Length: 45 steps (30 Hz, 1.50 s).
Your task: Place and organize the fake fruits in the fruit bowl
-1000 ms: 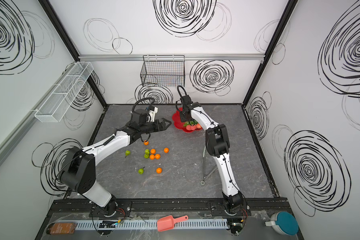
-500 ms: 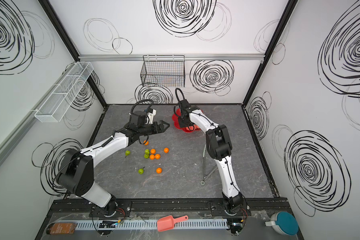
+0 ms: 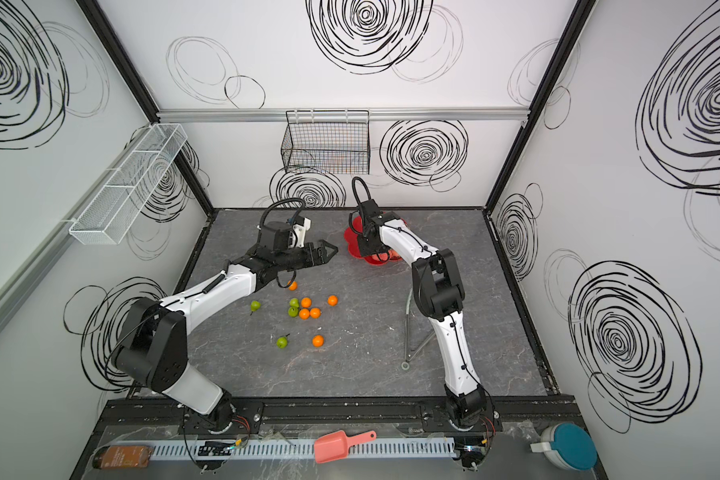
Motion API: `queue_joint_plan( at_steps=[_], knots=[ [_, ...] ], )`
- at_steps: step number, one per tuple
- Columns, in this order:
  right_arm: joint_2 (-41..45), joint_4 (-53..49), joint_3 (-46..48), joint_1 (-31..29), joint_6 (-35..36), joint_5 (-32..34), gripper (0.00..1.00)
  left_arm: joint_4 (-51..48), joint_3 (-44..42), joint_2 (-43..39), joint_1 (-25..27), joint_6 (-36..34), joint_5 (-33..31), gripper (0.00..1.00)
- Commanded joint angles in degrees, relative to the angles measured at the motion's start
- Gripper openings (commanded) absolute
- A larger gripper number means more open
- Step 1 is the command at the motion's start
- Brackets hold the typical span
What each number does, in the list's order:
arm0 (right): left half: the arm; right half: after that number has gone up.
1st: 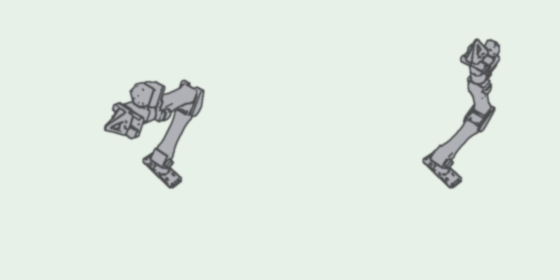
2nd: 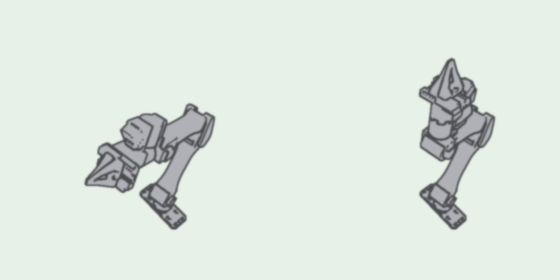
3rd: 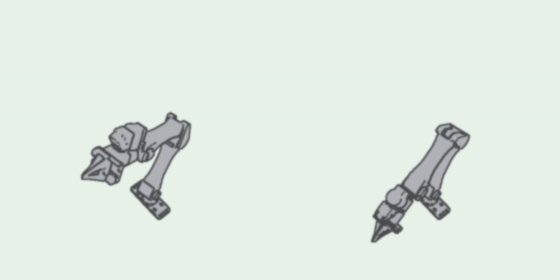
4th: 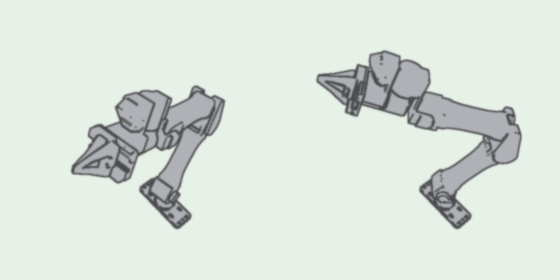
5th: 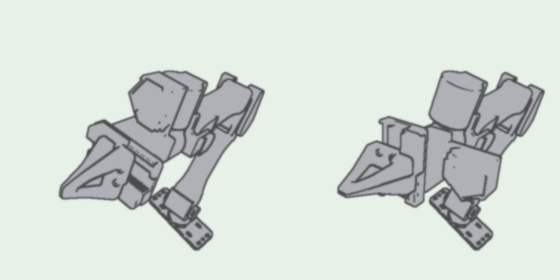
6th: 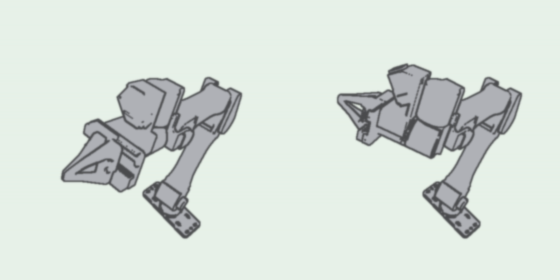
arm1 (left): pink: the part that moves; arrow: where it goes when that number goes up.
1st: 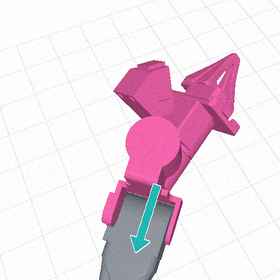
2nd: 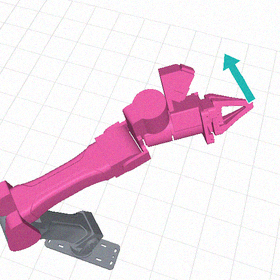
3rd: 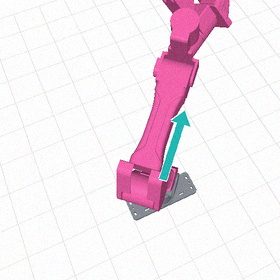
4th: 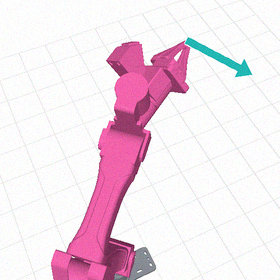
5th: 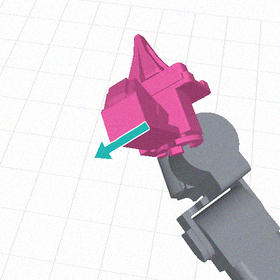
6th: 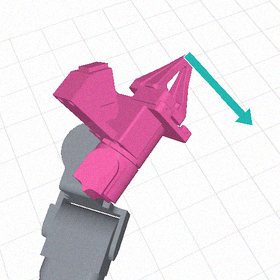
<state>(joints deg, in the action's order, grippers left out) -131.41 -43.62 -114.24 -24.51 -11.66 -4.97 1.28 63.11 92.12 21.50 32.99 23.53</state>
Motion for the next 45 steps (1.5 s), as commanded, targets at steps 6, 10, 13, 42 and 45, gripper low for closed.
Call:
queue_joint_plan(
  at_steps=[6,10,13,42,45],
  knots=[
    [3.11,-1.82,1.84,-0.11,-0.27,0.14,0.50,2.00,-0.16,-1.31,-0.70,-0.38,1.10,0.96],
    [3.62,-1.86,2.07,-0.22,-0.28,0.22,0.51,2.11,-0.18,-1.28,-1.02,-0.22,1.41,0.96],
    [3.86,-1.92,2.21,-0.22,-0.26,0.20,0.52,2.36,-0.27,-1.24,-1.29,-0.08,1.65,0.96],
    [14.88,0.98,6.46,-1.63,-1.90,1.08,0.58,-1.21,-4.71,-12.66,-1.37,-0.95,-1.18,0.96],
    [18.75,4.14,12.47,-2.93,-3.48,1.16,0.58,-4.79,-6.50,-16.45,-0.97,-1.52,-3.36,0.96]
  ],
)
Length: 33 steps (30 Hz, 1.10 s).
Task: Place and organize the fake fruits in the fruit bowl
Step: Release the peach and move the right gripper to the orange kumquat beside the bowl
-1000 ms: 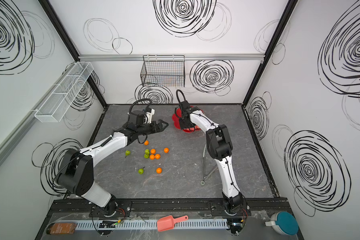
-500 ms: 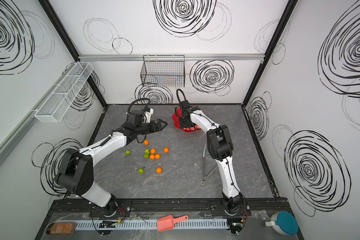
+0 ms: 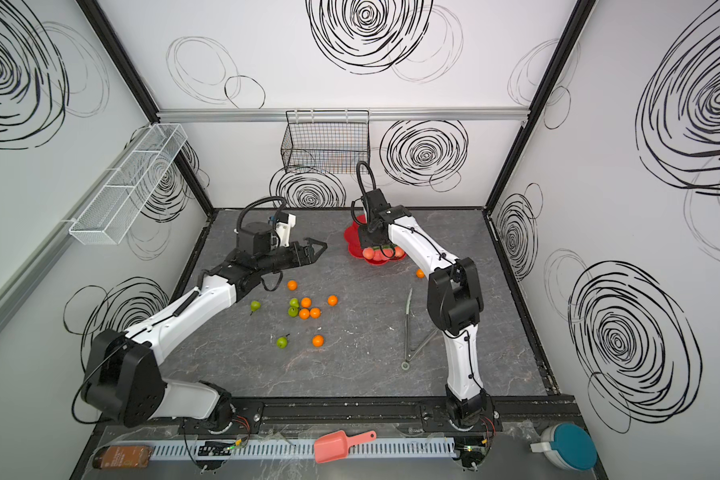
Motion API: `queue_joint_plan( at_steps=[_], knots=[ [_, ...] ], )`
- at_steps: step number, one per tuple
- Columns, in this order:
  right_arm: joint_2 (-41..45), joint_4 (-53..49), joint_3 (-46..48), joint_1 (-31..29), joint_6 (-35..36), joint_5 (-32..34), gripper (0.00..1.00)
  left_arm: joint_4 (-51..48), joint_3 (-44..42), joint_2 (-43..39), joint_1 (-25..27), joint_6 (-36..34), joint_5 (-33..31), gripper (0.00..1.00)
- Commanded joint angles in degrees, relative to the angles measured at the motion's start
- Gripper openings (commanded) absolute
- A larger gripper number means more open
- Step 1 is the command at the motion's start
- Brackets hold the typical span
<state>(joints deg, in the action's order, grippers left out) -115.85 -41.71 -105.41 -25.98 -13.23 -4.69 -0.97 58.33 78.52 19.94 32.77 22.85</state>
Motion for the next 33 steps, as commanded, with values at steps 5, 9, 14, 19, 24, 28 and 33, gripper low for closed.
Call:
queue_joint_plan(
  at_steps=[5,9,14,19,24,28,33],
  knots=[
    [11.26,7.64,16.36,-1.90,-5.11,2.49,0.58,-5.59,-4.93,-7.98,5.84,-2.96,-7.84,0.96],
    [19.17,12.09,27.52,1.32,-7.09,1.43,0.57,-2.07,-7.13,-8.44,12.58,-3.01,-10.31,0.96],
    [27.74,15.48,38.35,8.54,-8.13,-0.59,0.57,2.24,-5.69,-3.99,19.21,-2.69,-11.68,0.96],
    [31.29,16.75,44.38,16.85,-7.73,-2.57,0.57,4.62,-0.11,3.28,23.64,-4.50,-11.33,0.96],
    [28.99,16.71,44.55,22.35,-7.26,-5.86,0.57,3.53,8.52,11.29,25.32,-6.16,-10.61,0.96],
    [25.67,17.37,42.90,23.72,-7.29,-7.83,0.58,3.62,15.03,17.61,26.25,-5.54,-10.11,0.96],
    [19.10,15.78,38.49,23.70,-6.46,-8.35,0.58,2.82,21.22,23.51,26.62,-6.00,-8.91,0.96]
  ],
)
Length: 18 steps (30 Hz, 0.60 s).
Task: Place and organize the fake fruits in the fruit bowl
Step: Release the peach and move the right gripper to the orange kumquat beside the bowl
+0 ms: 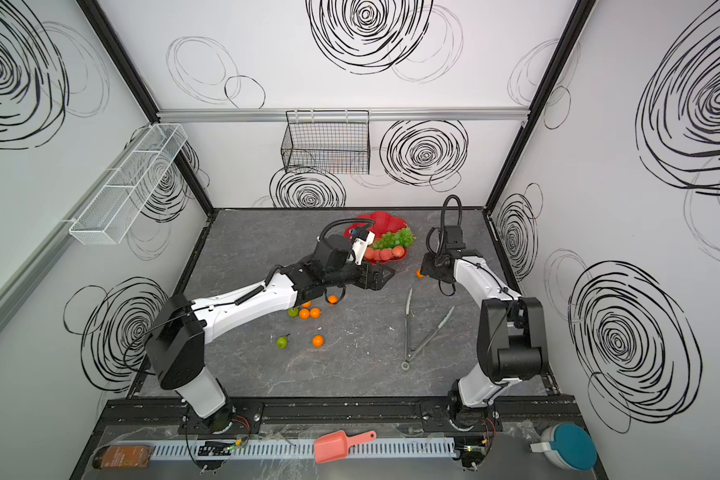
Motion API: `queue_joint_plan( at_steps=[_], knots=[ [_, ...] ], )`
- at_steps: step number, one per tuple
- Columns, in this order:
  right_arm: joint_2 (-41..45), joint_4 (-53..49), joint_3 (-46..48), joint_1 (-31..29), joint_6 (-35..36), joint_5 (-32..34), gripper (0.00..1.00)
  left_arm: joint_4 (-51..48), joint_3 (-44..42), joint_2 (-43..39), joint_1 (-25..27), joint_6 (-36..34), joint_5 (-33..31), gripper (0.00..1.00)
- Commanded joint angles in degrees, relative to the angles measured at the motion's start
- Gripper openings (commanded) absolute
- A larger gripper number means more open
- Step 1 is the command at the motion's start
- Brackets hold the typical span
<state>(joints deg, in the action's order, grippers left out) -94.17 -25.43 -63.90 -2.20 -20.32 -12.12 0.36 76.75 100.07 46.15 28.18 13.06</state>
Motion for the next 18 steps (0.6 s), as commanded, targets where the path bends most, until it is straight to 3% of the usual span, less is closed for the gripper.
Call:
queue_joint_plan(
  at_steps=[1,5,18],
  knots=[
    [-3.46,-0.42,-3.55,-0.09,0.58,-0.73,0.58,1.70,3.04,2.42,0.38,-1.90,1.26,0.96],
    [-7.71,-1.49,-6.39,-0.22,1.17,-0.29,0.58,1.19,2.26,3.36,0.93,-5.01,2.61,0.96],
    [-18.03,-5.04,-13.26,-1.14,3.14,0.38,0.56,0.61,2.18,4.43,1.12,-5.64,2.96,0.96]
  ],
)
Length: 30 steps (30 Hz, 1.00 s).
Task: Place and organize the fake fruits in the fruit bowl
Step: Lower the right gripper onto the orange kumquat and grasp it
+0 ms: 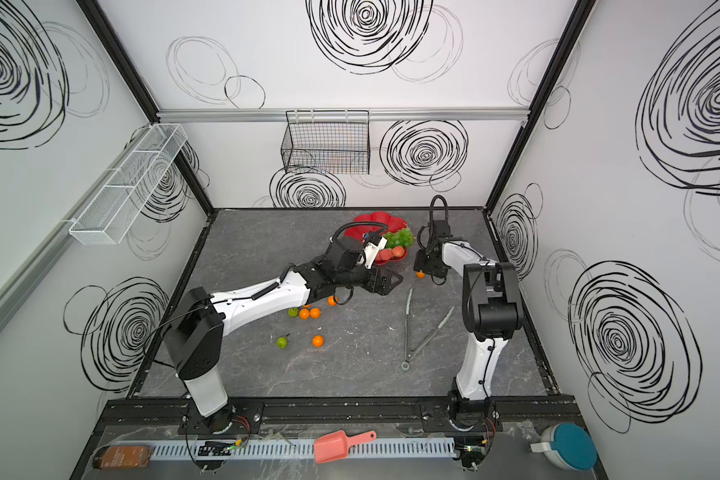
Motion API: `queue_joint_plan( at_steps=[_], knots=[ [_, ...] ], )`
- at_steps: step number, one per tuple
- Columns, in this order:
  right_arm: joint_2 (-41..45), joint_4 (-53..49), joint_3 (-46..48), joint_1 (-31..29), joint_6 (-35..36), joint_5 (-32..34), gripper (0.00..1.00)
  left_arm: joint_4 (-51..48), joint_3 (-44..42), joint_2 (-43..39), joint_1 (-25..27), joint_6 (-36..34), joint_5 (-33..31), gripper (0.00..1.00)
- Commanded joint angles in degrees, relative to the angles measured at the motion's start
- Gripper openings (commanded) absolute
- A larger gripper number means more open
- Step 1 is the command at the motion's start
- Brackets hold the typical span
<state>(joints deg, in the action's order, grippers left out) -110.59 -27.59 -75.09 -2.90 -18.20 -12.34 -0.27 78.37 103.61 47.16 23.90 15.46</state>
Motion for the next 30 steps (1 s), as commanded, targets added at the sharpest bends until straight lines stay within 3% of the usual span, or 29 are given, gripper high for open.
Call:
queue_joint_plan(
  at_steps=[1,30],
  knots=[
    [-2.10,-3.06,-2.37,-0.45,1.02,0.36,0.56,1.14,0.56,0.89,0.18,-1.31,0.53,0.96],
    [-5.15,-4.93,-5.20,-1.44,1.08,1.36,0.41,-1.41,1.87,0.85,0.22,-2.68,-1.37,0.96]
  ],
)
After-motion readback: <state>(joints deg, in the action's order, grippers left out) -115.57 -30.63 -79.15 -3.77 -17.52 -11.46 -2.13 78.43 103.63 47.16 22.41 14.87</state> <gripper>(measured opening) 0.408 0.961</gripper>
